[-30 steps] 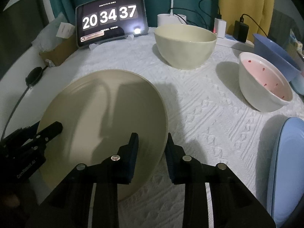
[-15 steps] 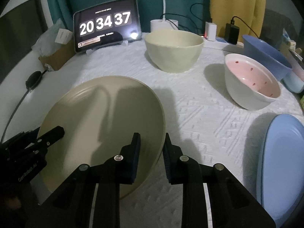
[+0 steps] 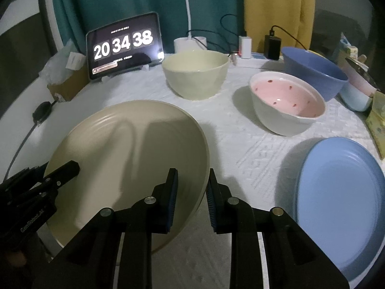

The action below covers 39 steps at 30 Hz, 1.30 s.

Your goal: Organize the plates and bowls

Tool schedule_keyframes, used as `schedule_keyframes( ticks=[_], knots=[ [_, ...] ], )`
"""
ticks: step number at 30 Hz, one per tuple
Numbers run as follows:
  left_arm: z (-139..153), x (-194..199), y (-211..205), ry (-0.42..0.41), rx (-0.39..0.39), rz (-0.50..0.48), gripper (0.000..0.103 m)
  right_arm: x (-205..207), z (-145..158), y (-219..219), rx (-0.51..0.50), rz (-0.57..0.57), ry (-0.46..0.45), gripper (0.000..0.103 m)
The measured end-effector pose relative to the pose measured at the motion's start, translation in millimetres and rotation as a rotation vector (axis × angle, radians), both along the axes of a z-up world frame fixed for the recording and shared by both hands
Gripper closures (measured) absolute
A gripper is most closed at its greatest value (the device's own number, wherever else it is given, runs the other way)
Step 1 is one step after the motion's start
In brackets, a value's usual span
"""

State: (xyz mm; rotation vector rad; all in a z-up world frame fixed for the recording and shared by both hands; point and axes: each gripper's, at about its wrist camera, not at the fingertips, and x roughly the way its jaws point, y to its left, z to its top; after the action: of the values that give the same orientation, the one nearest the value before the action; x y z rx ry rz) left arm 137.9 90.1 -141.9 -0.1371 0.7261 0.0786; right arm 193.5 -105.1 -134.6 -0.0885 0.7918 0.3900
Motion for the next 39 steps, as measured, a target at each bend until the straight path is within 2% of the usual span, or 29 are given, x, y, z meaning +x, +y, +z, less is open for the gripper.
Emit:
schedule_keyframes(
  ticks=[18, 39],
  knots=[
    [19, -5, -41, -0.042, 0.02, -0.058, 0.068, -13, 14, -42, 0.023, -0.055, -0.046, 0.078],
    [31, -6, -112, -0.068, 0.076, -0.171, 0.068, -33, 19, -114, 0.079, -0.162, -0.068, 0.078]
  ],
)
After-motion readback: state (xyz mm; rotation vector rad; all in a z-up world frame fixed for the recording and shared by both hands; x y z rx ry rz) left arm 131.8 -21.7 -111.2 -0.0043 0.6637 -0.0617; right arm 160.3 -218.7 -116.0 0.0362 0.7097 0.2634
